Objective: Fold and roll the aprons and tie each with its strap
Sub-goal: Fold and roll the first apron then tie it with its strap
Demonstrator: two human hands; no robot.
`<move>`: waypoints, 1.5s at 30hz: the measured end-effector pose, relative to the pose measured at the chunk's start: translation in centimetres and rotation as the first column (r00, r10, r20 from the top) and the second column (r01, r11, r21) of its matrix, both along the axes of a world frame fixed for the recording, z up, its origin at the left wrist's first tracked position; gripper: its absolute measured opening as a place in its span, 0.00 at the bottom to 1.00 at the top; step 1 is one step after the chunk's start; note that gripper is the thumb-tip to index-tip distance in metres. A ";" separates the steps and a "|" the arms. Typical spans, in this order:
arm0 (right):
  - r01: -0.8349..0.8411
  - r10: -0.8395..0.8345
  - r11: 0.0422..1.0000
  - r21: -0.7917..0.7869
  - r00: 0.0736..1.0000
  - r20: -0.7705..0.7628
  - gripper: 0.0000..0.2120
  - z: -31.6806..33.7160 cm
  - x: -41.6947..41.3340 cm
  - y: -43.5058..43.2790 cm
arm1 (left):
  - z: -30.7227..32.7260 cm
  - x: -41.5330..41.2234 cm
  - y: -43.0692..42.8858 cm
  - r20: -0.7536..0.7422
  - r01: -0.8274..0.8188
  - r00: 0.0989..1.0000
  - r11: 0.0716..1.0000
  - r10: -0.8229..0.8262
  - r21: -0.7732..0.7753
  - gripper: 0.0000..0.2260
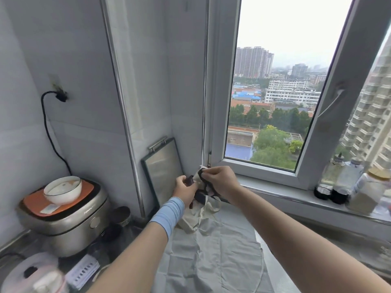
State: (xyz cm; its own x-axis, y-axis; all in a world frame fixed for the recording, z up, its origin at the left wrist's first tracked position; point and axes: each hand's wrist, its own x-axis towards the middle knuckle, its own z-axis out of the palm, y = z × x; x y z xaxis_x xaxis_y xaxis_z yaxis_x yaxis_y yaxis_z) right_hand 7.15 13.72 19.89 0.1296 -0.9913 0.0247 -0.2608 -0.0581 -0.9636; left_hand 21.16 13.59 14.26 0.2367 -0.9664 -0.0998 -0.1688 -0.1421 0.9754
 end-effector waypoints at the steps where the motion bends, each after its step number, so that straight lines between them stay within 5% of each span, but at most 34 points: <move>1: 0.039 -0.042 0.998 -0.042 0.997 -0.071 0.04 -0.6 0.3 -0.5 | -0.2 -0.3 -0.3 -0.053 0.015 0.998 1.000 -0.014 0.017 0.28; 6: 0.021 -0.148 0.968 -0.252 0.855 -0.497 0.06 -5.6 0.7 -2.8 | -4.2 -1.4 -1.9 -0.153 0.003 0.988 0.984 0.025 0.177 0.28; 11: -0.015 -0.084 0.987 -0.158 0.794 -0.602 0.07 -11.9 0.1 -3.5 | -9.6 -2.4 -1.5 -0.300 -0.093 0.931 0.930 0.208 0.355 0.26; 15: -0.018 -0.012 0.998 -0.052 0.855 -0.518 0.07 -15.8 -0.6 -3.8 | -11.8 -3.3 -0.7 -0.389 -0.069 0.895 0.931 0.216 0.358 0.11; 20: 0.048 -0.044 0.999 0.003 0.925 -0.377 0.06 -17.7 -0.6 -4.8 | -13.4 -3.7 -1.7 -0.533 -0.027 0.812 0.927 0.238 0.373 0.14; 25: 0.006 0.025 0.995 0.098 0.948 -0.318 0.11 -18.0 -0.9 -5.5 | -14.7 -3.7 -2.7 -0.358 -0.038 0.924 0.965 0.133 0.261 0.11; 28: -0.045 0.077 0.991 0.124 0.960 -0.268 0.17 -18.1 -1.3 -5.7 | -14.8 -3.8 -2.7 -0.392 0.018 0.915 0.962 0.093 0.272 0.16; 31: -0.072 0.114 0.988 0.136 0.936 -0.334 0.17 -18.9 -1.9 -6.2 | -15.2 -4.0 -2.7 -0.371 0.095 0.929 0.952 0.020 0.291 0.15; 37: -0.086 0.131 0.955 0.283 0.981 -0.143 0.10 -19.9 -3.0 -7.4 | -15.8 -4.7 -3.0 -0.365 0.119 0.931 0.944 0.002 0.307 0.08; 41: -0.003 0.038 0.987 0.160 0.975 -0.218 0.08 -19.1 -3.6 -8.1 | -15.0 -5.5 -3.8 -0.387 0.077 0.920 0.944 0.056 0.319 0.03; 45: -0.068 0.044 0.996 -0.059 0.943 -0.329 0.16 -17.7 -3.9 -8.7 | -13.2 -5.7 -4.8 -0.391 0.016 0.912 0.943 0.122 0.332 0.04</move>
